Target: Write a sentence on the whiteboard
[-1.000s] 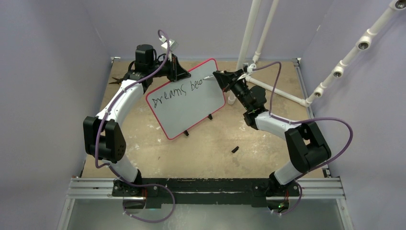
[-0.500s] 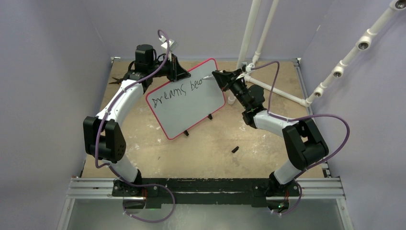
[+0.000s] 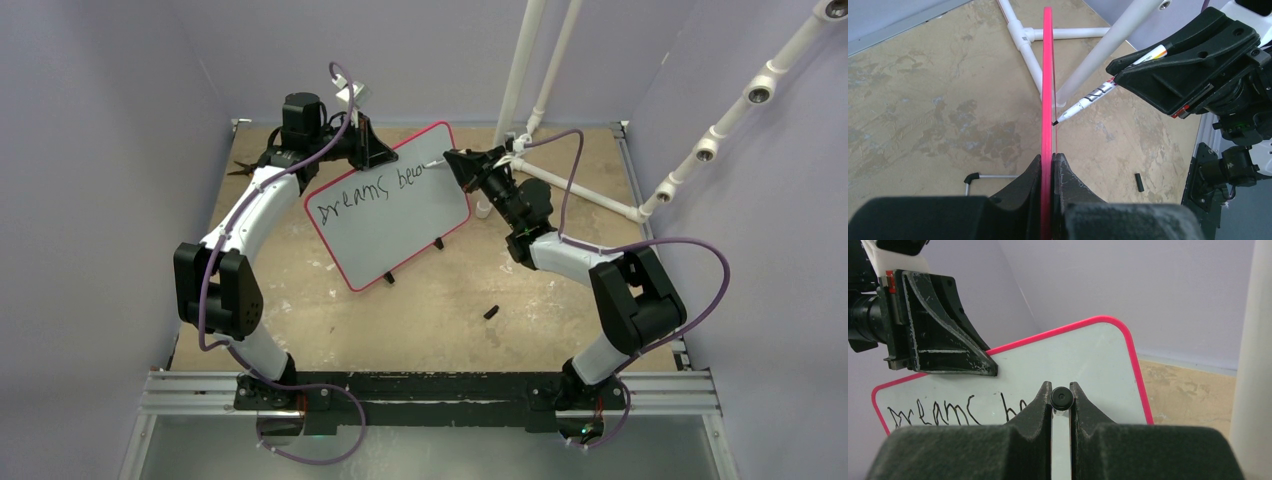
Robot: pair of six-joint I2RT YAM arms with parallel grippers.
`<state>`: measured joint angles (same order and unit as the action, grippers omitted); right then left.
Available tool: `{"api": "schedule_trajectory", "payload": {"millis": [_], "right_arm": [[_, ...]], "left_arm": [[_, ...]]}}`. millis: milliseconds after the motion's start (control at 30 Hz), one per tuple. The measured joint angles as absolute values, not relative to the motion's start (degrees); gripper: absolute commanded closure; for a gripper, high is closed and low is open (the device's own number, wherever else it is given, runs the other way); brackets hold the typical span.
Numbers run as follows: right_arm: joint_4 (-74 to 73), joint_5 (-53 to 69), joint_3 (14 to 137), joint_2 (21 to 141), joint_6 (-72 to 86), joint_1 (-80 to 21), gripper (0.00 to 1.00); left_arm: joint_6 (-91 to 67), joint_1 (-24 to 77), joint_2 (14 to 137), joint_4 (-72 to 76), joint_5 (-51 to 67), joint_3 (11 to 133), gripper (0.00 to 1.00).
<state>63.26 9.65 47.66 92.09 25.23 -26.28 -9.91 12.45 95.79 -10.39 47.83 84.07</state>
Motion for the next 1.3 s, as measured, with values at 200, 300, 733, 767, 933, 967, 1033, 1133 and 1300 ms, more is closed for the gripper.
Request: {"api": "schedule_trajectory", "payload": {"millis": [200, 300, 733, 767, 933, 967, 1033, 1133, 1300], "right_arm": [[63.2, 9.58, 47.09, 92.09, 25.26, -26.28, 1.0], [63.22, 9.58, 47.11, 92.07, 25.26, -26.28, 1.0], [65.65, 7.38, 47.09, 92.07, 26.22, -26.28, 1.0], [65.78, 7.07, 47.09, 92.07, 26.33, -26.28, 1.0], [65.82, 6.55, 47.09, 92.07, 26.41, -26.28, 1.0], [65.8, 6.44, 47.09, 92.07, 26.44, -26.28, 1.0], [65.8, 5.93, 47.09, 92.07, 26.44, -26.28, 1.0], [65.49, 5.41, 46.81, 91.68, 26.37, -26.28, 1.0], [65.12, 5.34, 45.15, 90.96, 26.35, -26.28, 1.0]], "left_arm": [[-9.93, 12.45, 95.79, -10.37, 47.77, 84.07, 1.0], [-9.93, 12.45, 95.79, -10.39, 47.77, 84.07, 1.0], [-9.96, 12.45, 95.81, -10.37, 48.07, 84.07, 1.0], [-9.96, 12.45, 95.81, -10.37, 48.1, 84.07, 1.0], [-9.96, 12.45, 95.79, -10.37, 48.12, 84.07, 1.0], [-9.96, 12.45, 95.79, -10.37, 48.12, 84.07, 1.0], [-9.96, 12.45, 95.79, -10.35, 48.1, 84.07, 1.0], [-9.96, 12.45, 95.81, -10.37, 48.14, 84.07, 1.0], [-9.96, 12.45, 95.79, -10.35, 48.38, 84.07, 1.0]]}}
